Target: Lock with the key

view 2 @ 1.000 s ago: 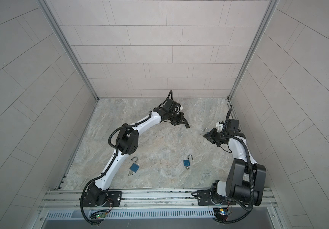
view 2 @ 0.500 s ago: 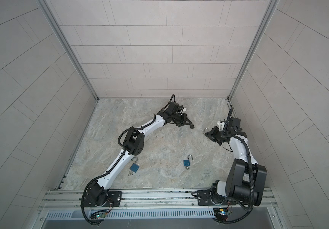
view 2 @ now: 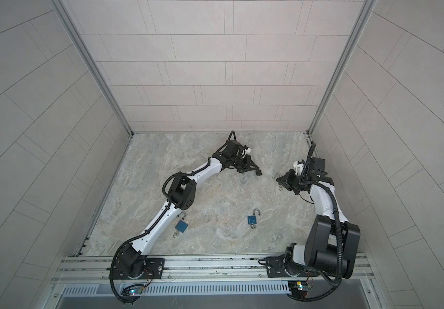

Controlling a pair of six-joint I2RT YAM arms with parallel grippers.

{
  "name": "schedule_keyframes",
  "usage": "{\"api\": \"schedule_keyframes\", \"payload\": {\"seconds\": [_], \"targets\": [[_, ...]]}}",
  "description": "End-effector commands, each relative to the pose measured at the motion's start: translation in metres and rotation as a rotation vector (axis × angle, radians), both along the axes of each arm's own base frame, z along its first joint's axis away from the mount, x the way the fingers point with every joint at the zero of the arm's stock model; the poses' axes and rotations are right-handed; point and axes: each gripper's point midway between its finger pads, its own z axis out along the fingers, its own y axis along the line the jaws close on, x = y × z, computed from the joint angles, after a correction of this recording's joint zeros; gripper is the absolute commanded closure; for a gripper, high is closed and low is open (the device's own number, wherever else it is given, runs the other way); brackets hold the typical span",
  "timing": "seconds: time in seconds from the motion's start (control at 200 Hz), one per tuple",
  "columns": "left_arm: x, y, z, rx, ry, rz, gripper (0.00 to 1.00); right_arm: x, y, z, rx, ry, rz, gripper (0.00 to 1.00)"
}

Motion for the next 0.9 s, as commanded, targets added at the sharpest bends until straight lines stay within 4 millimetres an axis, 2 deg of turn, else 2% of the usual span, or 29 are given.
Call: {"api": "schedule_keyframes", "payload": {"seconds": [0.0, 0.115, 0.27, 0.37, 0.6, 0.716, 0.831, 0.896], "targets": [[0.007, 0.005, 0.019, -0.025, -0.028, -0.011, 0.97, -0.001, 0.003, 0.01, 0.008, -0.032, 0.026, 1.0], [0.005, 0.012, 0.007, 0.013, 0.001, -0.012, 0.95, -0.001, 0.004, 0.012, 0.015, -0.043, 0.022, 1.0], [0.002, 0.012, -0.001, 0.025, 0.017, -0.017, 0.94, -0.001, 0.005, 0.016, 0.02, -0.052, 0.017, 1.0], [0.002, 0.011, -0.003, 0.026, 0.019, -0.017, 0.93, -0.001, 0.005, 0.019, 0.016, -0.064, 0.019, 1.0], [0.003, 0.011, -0.005, 0.025, 0.025, -0.009, 0.9, -0.002, 0.005, 0.013, 0.023, -0.045, 0.022, 1.0], [0.003, 0.013, -0.008, 0.045, 0.026, -0.006, 0.82, -0.003, 0.005, 0.012, 0.019, -0.042, 0.021, 1.0], [0.003, 0.017, -0.009, 0.081, 0.019, 0.004, 0.79, -0.004, 0.006, 0.011, 0.018, -0.04, 0.023, 1.0], [0.002, 0.019, -0.009, 0.101, 0.013, 0.005, 0.72, -0.004, 0.005, 0.011, 0.016, -0.039, 0.022, 1.0]]}}
